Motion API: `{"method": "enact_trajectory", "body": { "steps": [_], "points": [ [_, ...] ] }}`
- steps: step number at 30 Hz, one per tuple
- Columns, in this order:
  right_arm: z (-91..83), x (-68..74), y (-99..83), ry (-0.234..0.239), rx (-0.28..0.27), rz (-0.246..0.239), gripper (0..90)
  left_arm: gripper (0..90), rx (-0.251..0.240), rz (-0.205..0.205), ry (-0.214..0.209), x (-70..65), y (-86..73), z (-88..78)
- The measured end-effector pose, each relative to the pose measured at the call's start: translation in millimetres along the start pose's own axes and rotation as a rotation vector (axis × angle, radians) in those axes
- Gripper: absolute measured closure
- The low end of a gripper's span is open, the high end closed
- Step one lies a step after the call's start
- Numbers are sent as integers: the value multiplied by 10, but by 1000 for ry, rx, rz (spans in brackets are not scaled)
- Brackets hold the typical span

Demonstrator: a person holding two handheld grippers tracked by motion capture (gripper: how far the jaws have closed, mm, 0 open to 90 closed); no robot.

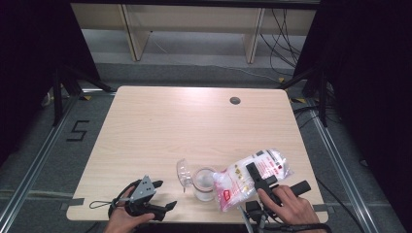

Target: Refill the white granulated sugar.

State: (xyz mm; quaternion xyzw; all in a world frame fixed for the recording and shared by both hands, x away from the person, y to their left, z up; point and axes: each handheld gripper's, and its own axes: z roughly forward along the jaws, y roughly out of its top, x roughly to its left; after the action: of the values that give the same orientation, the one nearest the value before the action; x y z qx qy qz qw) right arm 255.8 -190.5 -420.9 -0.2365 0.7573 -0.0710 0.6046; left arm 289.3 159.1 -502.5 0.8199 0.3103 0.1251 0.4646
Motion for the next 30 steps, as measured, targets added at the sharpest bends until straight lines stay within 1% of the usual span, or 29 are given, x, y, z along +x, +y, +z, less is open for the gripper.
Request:
{"method": "enact_trajectory", "body": {
  "steps": [1,2,3,4,5,6,8,9,13,14,15,16,17,18,19,20,21,22,24,25,27,28,29,30],
  "points": [
    [0,0,0,0,0,0,583,158,0,0,0,0,0,0],
    [13,-34,-8,-12,-19,-41,584,158,0,0,0,0,0,0],
    [4,-27,-14,-5,-7,-32,584,158,0,-1,0,0,0,1],
    [4,-27,-14,-5,-7,-32,584,158,0,-1,0,0,-1,0],
    [-3,-6,-19,0,3,-1,585,158,0,-1,0,0,-1,0],
    [0,-25,-24,-1,-6,-20,586,158,-1,-7,1,-2,-1,0],
    [-2,-27,-27,-3,-7,-22,587,158,-1,-7,1,-2,-1,-1],
    [-3,-45,-30,-8,-11,-43,587,158,-1,-6,1,-1,-1,-1],
    [-4,-44,-30,-12,-15,-36,588,158,-2,-7,2,0,-1,0],
    [-17,-21,-28,-3,-1,-3,589,158,-1,-7,1,-1,-1,-1],
    [-17,-21,-28,-3,-1,-3,589,159,-1,-7,1,-1,-1,-1],
    [-12,-31,-17,-8,-10,-19,590,158,-2,-7,1,-1,-1,0],
    [-12,-31,-17,-8,-10,-19,590,158,-2,-7,1,-1,-1,0],
    [-15,-23,-11,-8,-6,-9,590,158,-2,-7,1,-1,-1,0],
    [-10,-33,2,-5,-17,-24,591,158,-2,-7,2,-1,-1,-1],
    [-10,-33,2,-5,-17,-24,591,158,-2,-7,2,-1,-1,-1],
    [-20,-17,7,-3,-7,-2,591,158,-2,-7,2,-1,-1,-1],
    [-10,-17,19,0,-18,-10,591,159,-2,-7,2,-1,-1,0],
    [-14,-17,27,-4,-16,-11,592,158,-1,-7,2,-1,-1,0],
    [-8,-26,38,-3,-22,-29,592,158,-1,-7,2,-1,-1,0],
    [-11,-23,61,-3,-26,-29,592,158,-1,-7,2,0,-1,0],
    [-12,-10,69,-1,-26,-12,593,158,-1,-7,2,0,-1,0],
    [-12,-10,69,-1,-26,-12,593,158,-1,-7,2,0,-2,0],
    [-6,-22,85,-6,-40,-31,594,158,0,-6,2,0,-2,0]
  ]
}}
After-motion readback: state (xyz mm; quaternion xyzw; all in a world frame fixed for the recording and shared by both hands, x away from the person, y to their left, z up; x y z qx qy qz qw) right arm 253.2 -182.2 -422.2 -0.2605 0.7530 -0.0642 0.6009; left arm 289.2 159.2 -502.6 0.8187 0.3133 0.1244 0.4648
